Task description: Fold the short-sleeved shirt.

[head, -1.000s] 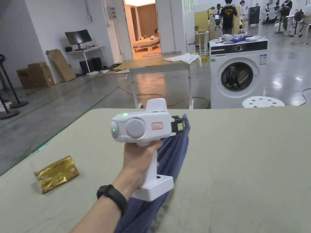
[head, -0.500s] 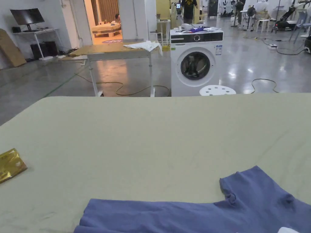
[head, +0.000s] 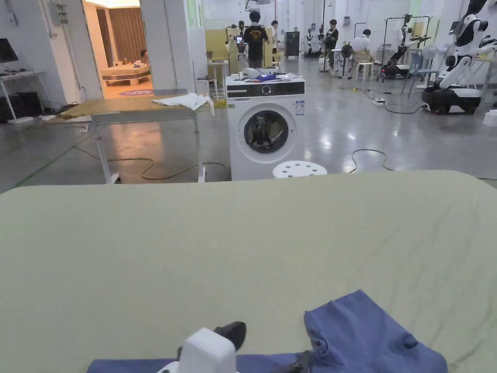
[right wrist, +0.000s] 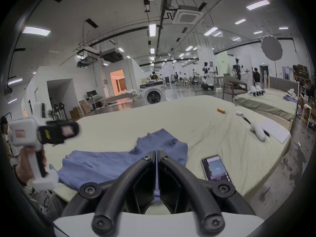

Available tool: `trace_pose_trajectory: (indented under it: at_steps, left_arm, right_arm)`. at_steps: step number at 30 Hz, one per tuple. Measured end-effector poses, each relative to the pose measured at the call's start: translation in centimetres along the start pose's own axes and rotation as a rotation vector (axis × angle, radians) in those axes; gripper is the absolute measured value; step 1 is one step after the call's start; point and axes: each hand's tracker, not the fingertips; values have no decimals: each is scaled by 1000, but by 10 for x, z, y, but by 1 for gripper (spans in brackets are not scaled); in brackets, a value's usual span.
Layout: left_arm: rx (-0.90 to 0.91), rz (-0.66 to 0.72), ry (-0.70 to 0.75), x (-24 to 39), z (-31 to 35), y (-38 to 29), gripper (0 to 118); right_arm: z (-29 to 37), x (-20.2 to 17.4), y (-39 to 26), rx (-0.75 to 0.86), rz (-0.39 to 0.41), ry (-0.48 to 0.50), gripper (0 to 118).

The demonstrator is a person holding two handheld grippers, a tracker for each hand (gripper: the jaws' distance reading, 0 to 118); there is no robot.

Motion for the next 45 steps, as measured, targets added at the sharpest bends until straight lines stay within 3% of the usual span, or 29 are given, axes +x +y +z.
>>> trace_pose_trajectory:
  at_steps: [5,7,8,11,13,14,19,31,36,39,40,41,43,44,45]
  left_arm:
    - [145,-91,314,-13,93,4,81]
    - [203,-86,352,-10,122,-1,55]
    - [232,-90,379,-7,138,-2,48]
    - [221,-141,485,5,162,-2,40]
    - [202,-130,487,8,173,-3,7]
    - [198,-124,495,10,175,-1,0]
    - [204,-126,572,13,181,-5,0]
    - [82,-65,552,-11,164,-15,0]
    - [-37,-35,558,-58,128,-23,0]
    - [-136,104,517,-117,84,-33,0]
    - [-220,153,499,-137,65,-36,3]
    - [-251,197,502,-157,47,-42,14]
    - [-350,248,493,-199,8,-54,54]
    - [-415,276,482,-216,-11,-59,62]
    - [-517,272,483,-229,-31,-64,64]
  right_arm:
    - [-1,-15,16,93,67,23,0]
    - [2,-19,19,109,70,42,0]
    - [4,-21,19,122,69,56,0]
    - [9,-27,19,147,81,80,0]
    - [12,-31,19,153,97,92,0]
    - [13,-34,19,157,107,94,0]
    - [12,-41,18,154,113,113,0]
    - [3,-44,11,117,112,125,0]
    - [-3,-38,0,60,95,114,0]
    - [-3,-33,-6,29,94,95,0]
    - [-2,-31,-8,18,84,90,0]
    - [-2,-29,-10,1,70,87,0]
    - [-3,-24,-15,-22,36,83,0]
    - [-3,-22,-18,-38,11,86,0]
    - [-4,-20,-20,-59,-16,96,0]
